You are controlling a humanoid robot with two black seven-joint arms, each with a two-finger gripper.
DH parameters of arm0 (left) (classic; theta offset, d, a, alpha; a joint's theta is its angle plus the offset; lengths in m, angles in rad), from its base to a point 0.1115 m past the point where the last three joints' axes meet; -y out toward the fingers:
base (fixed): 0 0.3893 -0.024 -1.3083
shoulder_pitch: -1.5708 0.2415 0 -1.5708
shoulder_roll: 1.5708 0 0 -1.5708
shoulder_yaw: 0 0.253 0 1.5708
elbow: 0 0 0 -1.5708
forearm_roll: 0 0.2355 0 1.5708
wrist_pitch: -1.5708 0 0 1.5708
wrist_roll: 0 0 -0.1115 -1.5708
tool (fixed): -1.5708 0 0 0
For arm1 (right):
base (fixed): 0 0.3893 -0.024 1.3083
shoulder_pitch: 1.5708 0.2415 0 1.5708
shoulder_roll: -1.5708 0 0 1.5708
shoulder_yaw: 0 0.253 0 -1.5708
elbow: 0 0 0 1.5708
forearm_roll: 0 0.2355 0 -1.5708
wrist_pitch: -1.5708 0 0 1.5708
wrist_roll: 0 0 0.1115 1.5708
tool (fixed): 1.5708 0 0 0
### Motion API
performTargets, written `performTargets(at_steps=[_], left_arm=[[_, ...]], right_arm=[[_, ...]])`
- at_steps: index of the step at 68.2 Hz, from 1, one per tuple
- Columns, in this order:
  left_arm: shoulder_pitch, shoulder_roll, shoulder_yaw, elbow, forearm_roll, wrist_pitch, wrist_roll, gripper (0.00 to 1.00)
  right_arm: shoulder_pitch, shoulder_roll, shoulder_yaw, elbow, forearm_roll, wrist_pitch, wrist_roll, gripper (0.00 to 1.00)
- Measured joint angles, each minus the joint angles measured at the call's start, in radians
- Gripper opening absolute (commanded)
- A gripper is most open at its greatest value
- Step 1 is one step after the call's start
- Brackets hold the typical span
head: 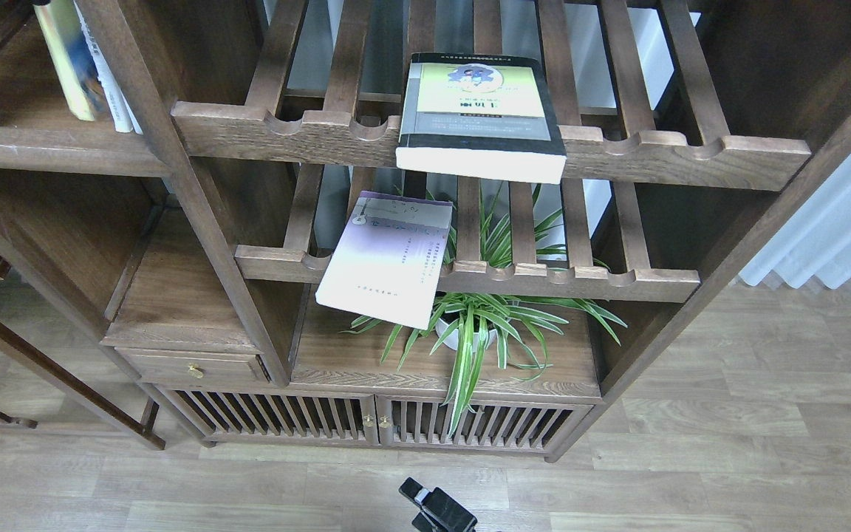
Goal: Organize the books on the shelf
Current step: 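Raise the right gripper toward the white-and-green book on the upper shelf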
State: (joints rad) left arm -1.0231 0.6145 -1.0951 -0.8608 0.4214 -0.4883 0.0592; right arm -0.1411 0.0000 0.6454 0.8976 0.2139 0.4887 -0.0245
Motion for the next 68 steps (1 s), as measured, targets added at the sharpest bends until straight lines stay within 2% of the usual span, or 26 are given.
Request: performTargets(at_steps=[21, 38, 45, 60, 61, 68], left_arm=[[0.071, 0.105, -0.054, -0.066, -0.116, -0.001, -0.001, 0.71], [0.282, 0.202, -0.146, -0.229, -0.213, -0.001, -0.001, 0.72], [0.380, 0.210, -0.224, -0.270, -0.219, 0.000, -0.001, 0.83], [0.552, 0.212, -0.374, -0.326, -0.221, 0.000, 0.002, 0.83], [0.603, 0.211, -0.417, -0.348, -0.221, 0.000, 0.002, 0.83], [0.680, 0.203, -0.475, -0.397, -0.227, 0.000, 0.003, 0.83]], right_arm=[[-0.002, 0.000, 0.032, 0.000, 0.001, 0.000, 0.000, 1.00], [0.006, 0.000, 0.045, -0.004, 0.023, 0.000, 0.004, 1.00], [0.009, 0.000, 0.057, -0.003, 0.052, 0.000, 0.007, 1.00], [0.006, 0.000, 0.062, 0.005, 0.076, 0.000, 0.009, 1.00], [0.003, 0.000, 0.062, 0.008, 0.080, 0.000, 0.011, 1.00], [0.000, 0.000, 0.062, 0.012, 0.085, 0.000, 0.019, 1.00]])
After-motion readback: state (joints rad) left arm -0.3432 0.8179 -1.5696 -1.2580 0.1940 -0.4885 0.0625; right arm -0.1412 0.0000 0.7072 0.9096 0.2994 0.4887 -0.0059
